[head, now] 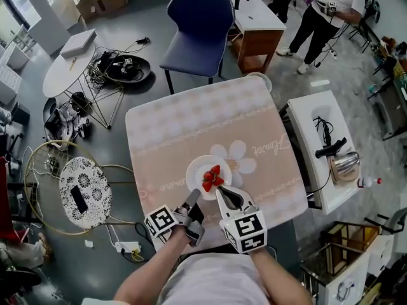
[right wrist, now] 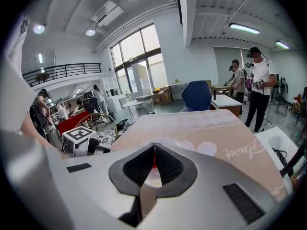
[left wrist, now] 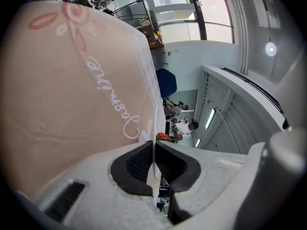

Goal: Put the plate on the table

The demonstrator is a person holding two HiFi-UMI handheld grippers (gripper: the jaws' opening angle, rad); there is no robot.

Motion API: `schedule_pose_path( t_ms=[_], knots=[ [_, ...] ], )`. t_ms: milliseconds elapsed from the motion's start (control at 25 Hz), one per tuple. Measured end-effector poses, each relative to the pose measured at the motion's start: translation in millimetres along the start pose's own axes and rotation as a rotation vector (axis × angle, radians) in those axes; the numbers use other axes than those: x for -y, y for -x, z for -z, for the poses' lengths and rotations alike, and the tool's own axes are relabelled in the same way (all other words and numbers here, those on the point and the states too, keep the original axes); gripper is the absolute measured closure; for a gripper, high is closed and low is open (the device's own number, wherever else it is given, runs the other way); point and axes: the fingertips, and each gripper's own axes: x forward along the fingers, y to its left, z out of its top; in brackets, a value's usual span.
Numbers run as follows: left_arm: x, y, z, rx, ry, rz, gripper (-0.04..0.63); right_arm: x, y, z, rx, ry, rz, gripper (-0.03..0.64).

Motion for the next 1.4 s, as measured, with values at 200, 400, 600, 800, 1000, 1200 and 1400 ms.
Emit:
schedule_pose_path(
  t_ms=[200, 400, 600, 800, 1000, 1200, 1400],
  knots=[
    [-12.0, -8.4, -0.1, -0.018, -0.019, -0.048, 0.577, 10.7, -2.1, 7.2, -0.019, -0.006, -0.004, 0.612],
    [-14.1, -14.7, 0.4, -0.019, -0.033, -0.063, 0.577, 14.8, -0.8, 15.4, -0.043, -0.008, -0.018, 0.612],
    [-17.7, -18.3, 1.8, -0.01, -0.06, -0.089, 0.575, 19.5, 0.0, 22.9, -0.06, -0.011, -0.032, 0.612],
    [-23.0, -18.8, 1.9, -0.003, -0.082, -0.146, 0.575, 23.3, -0.3, 24.5, -0.063, -0.014, -0.048, 0.612],
    [-25.4, -20.2, 4.6, -0.032, -0.162, -0.217, 0.563, 27.9, -1.0, 25.8, -0.078, -0.017, -0.052, 0.612],
    [-29.3, -15.8, 2.6, -0.066, -0.285, -0.312, 0.517, 26.0, -3.5, 28.2, -0.091, -0.008, -0.06, 0.612],
    [-32.5, -10.9, -1.7, -0.086, -0.389, -0.383, 0.511, 21.0, -3.1, 30.2, -0.1, 0.008, -0.064, 0.612]
  ],
)
